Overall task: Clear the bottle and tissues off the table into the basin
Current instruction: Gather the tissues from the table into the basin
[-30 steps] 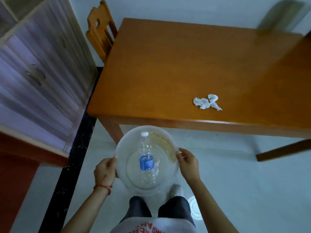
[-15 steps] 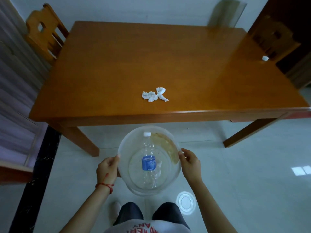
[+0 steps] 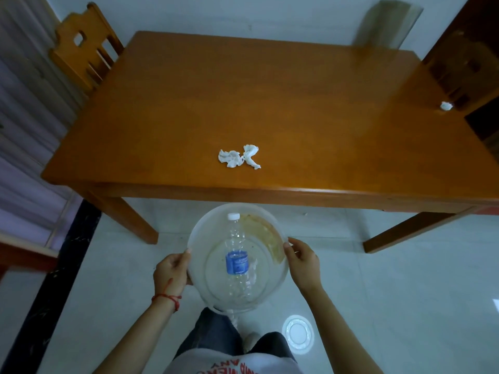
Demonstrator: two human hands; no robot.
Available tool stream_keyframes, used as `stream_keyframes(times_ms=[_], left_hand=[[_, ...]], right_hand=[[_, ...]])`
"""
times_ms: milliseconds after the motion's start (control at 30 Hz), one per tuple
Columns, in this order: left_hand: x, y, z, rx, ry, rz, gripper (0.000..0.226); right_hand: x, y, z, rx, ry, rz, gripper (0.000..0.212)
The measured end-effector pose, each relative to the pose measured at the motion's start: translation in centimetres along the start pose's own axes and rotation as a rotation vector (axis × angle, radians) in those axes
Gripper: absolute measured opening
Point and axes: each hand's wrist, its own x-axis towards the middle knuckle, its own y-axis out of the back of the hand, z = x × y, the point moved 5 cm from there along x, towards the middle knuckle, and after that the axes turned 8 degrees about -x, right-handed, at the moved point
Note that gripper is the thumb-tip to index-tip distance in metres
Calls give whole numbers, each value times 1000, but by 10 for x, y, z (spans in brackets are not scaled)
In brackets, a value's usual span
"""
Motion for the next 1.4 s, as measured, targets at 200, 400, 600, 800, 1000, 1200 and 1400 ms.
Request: stream_keyframes(times_ms=[200, 400, 600, 800, 1000, 1200, 1400], left_hand=[[21, -17, 3, -1, 24, 2, 23], [35, -24, 6, 7, 56, 36, 29], [41, -32, 9, -28, 74, 100, 30], [40, -38, 3, -63, 117, 165, 37], [36, -42, 2, -8, 128, 232, 39], [33, -44, -1, -35, 173, 266, 30], [31, -48, -2, -59, 183, 263, 28]], right_hand=[[27, -4, 1, -16, -22, -27, 26], [52, -10, -2, -64, -18, -76, 26], [87, -10, -13, -209, 55, -169, 34], [141, -8, -42, -231, 185, -174, 31], [201, -24, -86, -214, 259, -214, 40], [246, -61, -124, -349, 432, -286, 52], [266, -86, -131, -525, 630, -312, 52]])
